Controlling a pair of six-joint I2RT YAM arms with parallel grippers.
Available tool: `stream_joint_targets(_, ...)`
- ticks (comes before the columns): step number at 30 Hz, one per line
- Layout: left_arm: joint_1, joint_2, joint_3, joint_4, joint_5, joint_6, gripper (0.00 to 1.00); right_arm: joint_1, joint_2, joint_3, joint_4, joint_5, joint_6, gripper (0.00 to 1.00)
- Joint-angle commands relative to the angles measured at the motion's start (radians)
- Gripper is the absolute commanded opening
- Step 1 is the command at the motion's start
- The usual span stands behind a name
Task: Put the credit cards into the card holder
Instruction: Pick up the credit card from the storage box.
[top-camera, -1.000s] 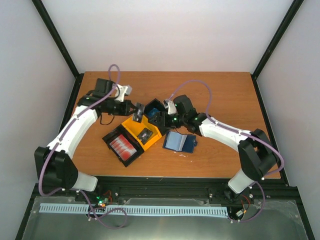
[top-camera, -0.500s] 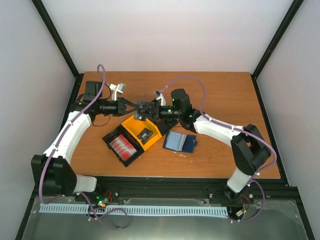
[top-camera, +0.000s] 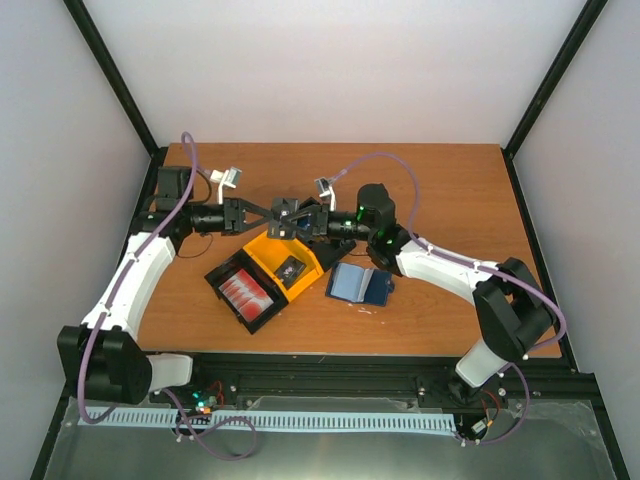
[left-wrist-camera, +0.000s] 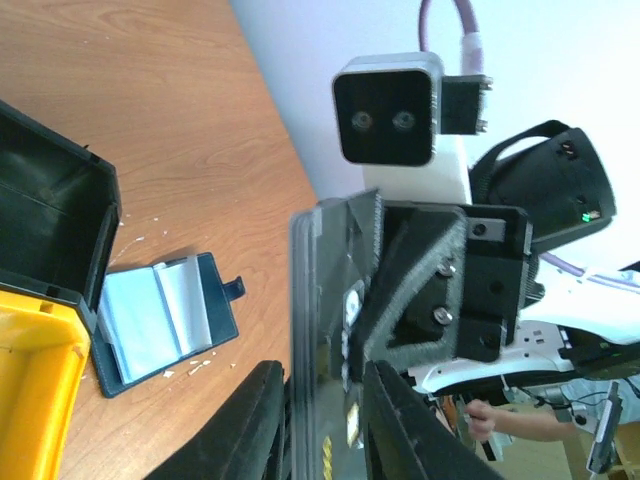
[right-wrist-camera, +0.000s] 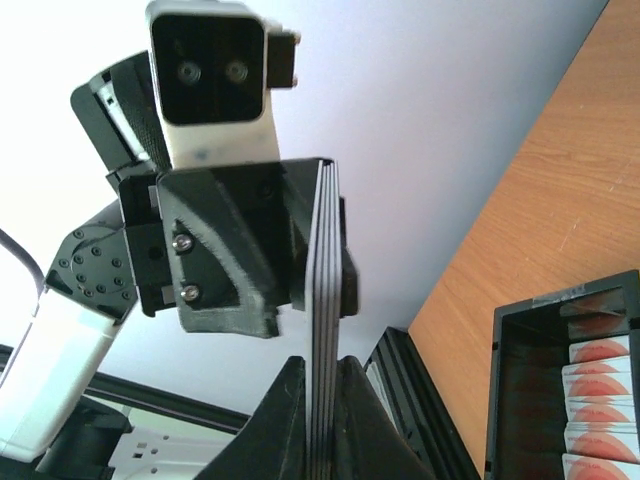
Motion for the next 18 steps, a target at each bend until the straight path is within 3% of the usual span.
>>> stream_joint_targets(1,0.021,-0.047,-0.014,0.065,0.094,-0.047,0.27,-0.017,-0.038,-0.037,0.111,-0.020,0.026,0.03)
stream_joint_targets(8,0.021,-0.073,-0.033,0.096,0.164,-0.069,0.28,-0.022,-0.058,-0.060,0.278,-0.113,0.087,0.03)
stream_joint_targets(12,0.022,-0.091,-0.052,0.089,0.187,-0.062,0.40,-0.022,-0.072,-0.048,0.306,-0.158,0.091,0.03)
stream_joint_targets(18,0.021,-0.121,-0.075,0.129,0.231,-0.083,0.41,-0.021,-0.076,-0.031,0.362,-0.208,0.124,0.03)
